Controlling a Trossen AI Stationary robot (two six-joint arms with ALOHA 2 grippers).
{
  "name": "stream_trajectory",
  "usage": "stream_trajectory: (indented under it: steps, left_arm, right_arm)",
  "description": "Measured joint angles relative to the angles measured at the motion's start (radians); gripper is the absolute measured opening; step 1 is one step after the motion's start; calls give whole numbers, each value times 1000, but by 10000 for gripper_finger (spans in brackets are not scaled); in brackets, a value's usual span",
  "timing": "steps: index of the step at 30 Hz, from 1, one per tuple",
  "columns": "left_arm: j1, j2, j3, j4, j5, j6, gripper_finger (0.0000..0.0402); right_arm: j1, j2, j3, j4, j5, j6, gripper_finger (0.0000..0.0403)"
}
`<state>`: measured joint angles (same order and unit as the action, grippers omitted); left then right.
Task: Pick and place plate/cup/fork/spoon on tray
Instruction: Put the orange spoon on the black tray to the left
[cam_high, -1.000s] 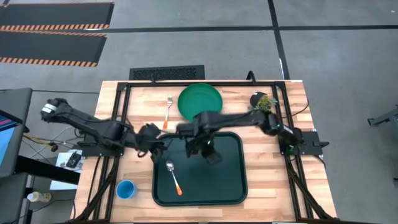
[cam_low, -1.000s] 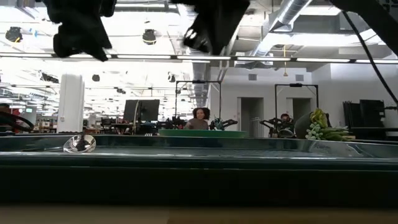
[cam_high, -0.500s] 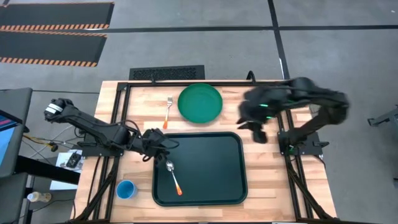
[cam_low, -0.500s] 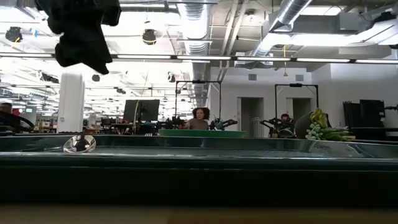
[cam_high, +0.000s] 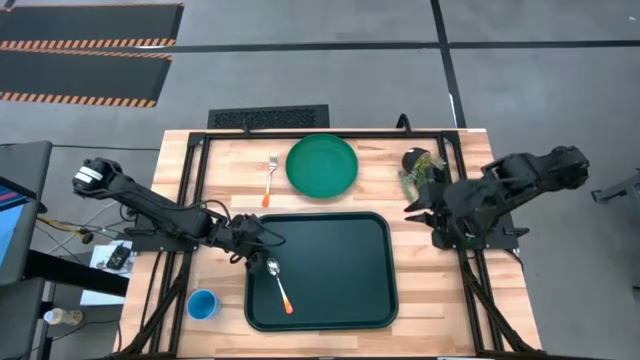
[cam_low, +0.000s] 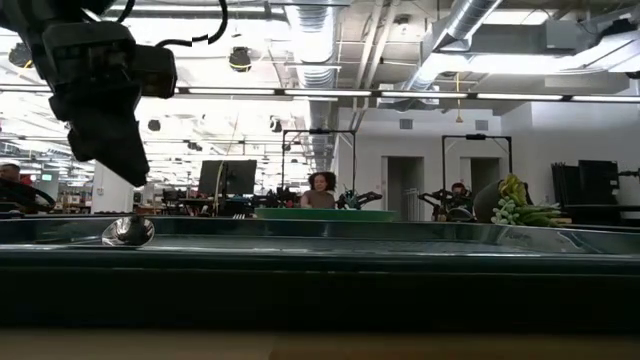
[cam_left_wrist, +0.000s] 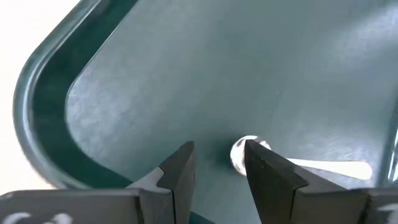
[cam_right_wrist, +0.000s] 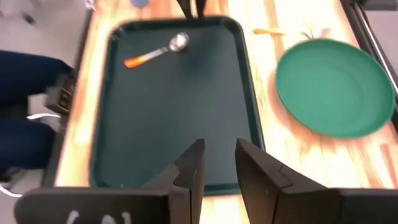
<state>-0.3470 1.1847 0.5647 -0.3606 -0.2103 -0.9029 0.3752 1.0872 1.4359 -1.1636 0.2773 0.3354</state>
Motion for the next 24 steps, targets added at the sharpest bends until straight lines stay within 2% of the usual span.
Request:
stream_trajectory:
  steps: [3,11,15,24]
  left_arm:
    - [0,39,0,22,-5,5,123]
    - [-1,187,0,133,21,21,123]
    - [-1,225,0,199,49,28,123]
    - [-1,242,0,192,104,11,123]
  right_arm:
    - [21,-4,-56,-1,35,17,113]
    - [32,5,-119,15,39,16,113]
    - [32,4,-119,18,39,17,113]
    - [32,4,-119,21,39,15,113]
